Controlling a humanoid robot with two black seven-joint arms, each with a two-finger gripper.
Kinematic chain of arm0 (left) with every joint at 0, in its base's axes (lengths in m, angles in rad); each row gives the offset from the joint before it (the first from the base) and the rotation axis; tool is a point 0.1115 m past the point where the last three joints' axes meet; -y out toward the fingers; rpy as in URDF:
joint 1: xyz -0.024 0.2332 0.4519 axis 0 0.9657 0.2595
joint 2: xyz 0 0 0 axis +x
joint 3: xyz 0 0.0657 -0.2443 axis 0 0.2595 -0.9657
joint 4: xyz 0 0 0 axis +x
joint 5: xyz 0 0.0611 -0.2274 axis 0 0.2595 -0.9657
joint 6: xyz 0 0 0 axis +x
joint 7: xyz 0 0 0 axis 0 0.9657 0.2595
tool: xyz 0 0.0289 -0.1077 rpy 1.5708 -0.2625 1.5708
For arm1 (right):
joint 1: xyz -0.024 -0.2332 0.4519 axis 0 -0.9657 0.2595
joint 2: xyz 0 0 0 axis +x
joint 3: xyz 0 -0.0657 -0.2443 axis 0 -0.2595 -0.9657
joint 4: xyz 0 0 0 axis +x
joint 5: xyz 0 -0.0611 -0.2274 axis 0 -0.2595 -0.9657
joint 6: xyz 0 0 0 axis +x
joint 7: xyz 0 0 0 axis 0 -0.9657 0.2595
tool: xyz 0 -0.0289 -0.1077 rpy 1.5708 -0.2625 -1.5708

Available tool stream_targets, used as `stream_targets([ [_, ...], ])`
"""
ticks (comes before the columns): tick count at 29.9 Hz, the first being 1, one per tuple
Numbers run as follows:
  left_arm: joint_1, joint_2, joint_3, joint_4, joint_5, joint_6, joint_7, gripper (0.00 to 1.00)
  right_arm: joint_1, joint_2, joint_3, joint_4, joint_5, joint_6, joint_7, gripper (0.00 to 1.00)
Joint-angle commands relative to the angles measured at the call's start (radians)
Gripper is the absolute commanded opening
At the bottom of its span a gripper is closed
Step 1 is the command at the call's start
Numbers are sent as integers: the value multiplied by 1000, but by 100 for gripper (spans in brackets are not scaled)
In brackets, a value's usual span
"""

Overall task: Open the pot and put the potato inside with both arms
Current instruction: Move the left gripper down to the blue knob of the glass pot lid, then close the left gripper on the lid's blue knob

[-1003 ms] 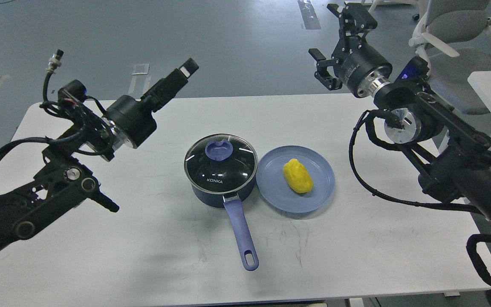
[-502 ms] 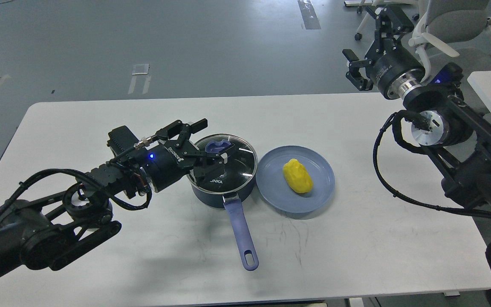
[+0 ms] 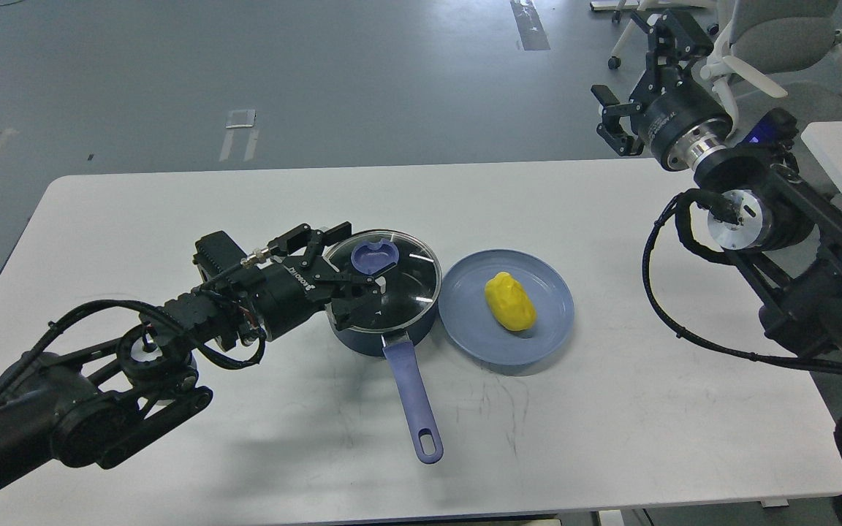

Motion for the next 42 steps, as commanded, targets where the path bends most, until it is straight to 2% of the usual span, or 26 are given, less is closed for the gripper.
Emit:
stream_targets([
  [1, -4, -20, 21, 25, 1, 2, 2, 98, 0, 0, 1, -1, 0, 0, 0, 100],
  [11, -4, -43, 18, 53, 6, 14, 2, 98, 1, -8, 3, -2, 0, -3, 0, 100],
  [19, -29, -41, 12, 48, -1, 61, 0, 98, 1, -25, 3, -1, 0, -8, 0, 100],
  [31, -13, -60, 27, 59, 4, 61, 0, 98, -3, -34, 3, -1, 0, -8, 0, 100],
  [35, -16, -84, 26, 109, 1, 61, 0, 98, -9, -35, 3, -1, 2, -8, 0, 100],
  [42, -16, -99, 27, 122, -7, 61, 0, 98, -23, -37, 4, -1, 2, -8, 0, 100],
])
